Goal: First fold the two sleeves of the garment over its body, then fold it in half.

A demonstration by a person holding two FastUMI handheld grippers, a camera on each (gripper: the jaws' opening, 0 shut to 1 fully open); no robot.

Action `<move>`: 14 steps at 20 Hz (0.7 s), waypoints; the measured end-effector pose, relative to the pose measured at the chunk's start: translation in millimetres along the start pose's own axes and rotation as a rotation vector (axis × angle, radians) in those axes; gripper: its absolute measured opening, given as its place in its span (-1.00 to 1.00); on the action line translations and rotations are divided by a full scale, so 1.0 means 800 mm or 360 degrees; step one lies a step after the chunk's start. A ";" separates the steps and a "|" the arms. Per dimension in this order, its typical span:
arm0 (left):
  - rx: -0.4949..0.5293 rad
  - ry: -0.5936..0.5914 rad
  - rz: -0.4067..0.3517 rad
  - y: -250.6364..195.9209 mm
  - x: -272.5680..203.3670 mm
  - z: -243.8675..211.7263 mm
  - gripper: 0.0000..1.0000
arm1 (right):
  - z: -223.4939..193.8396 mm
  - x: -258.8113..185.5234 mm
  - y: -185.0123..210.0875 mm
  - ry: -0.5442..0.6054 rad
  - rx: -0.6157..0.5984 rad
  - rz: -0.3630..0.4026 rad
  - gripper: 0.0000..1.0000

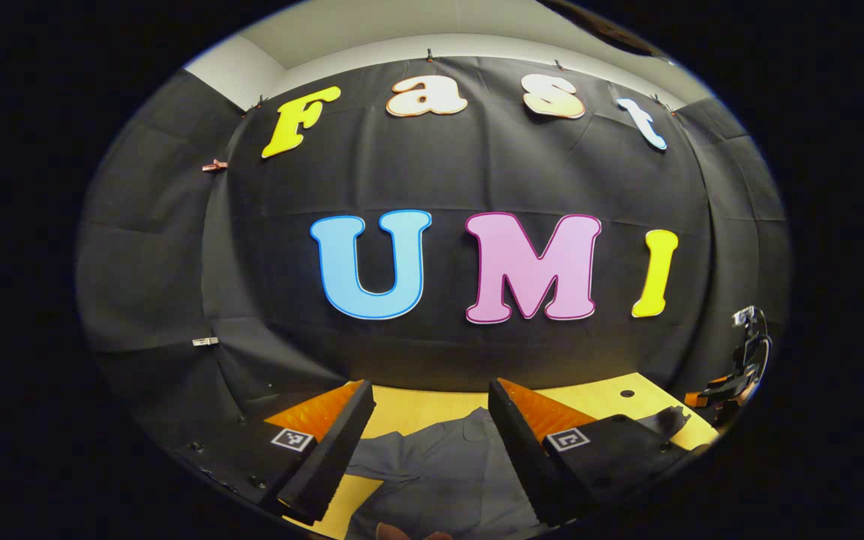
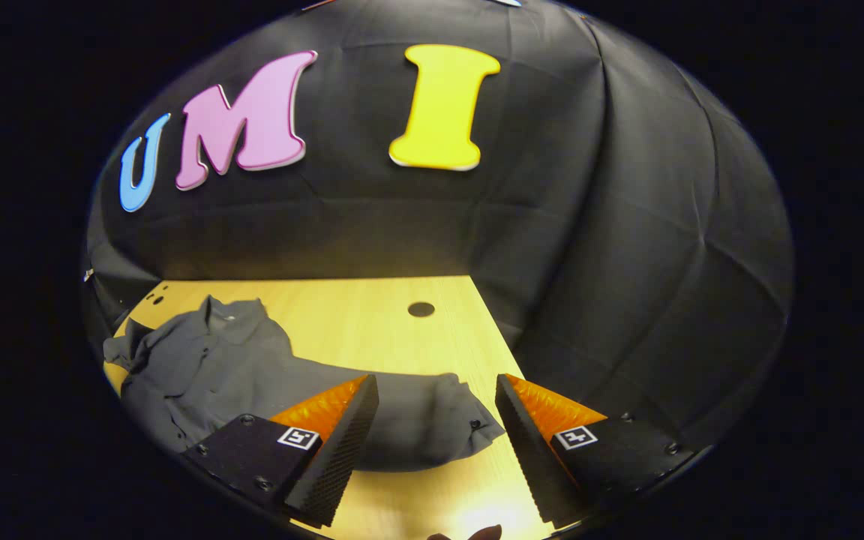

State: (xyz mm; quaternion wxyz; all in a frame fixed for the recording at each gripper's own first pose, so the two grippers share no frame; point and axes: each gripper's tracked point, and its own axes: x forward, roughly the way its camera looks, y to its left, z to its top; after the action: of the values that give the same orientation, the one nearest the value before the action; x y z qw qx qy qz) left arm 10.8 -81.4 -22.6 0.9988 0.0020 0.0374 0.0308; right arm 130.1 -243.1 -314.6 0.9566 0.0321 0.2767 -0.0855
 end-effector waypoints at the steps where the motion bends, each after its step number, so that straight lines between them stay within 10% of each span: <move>1: 0.0007 0.0018 0.0023 0.000 -0.002 -0.002 0.94 | -0.016 0.017 -0.009 0.0052 0.0014 -0.0005 0.95; 14: 0.0079 0.0100 0.0195 0.010 -0.019 -0.009 0.94 | -0.128 0.114 -0.037 0.0430 0.0059 0.0060 0.82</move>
State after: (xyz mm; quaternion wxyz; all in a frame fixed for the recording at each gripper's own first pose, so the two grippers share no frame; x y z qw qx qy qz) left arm -5.1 -74.6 -28.7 0.9930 0.0281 0.0694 0.0911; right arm 147.3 -274.3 -450.2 0.9113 0.0662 0.4007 -0.0677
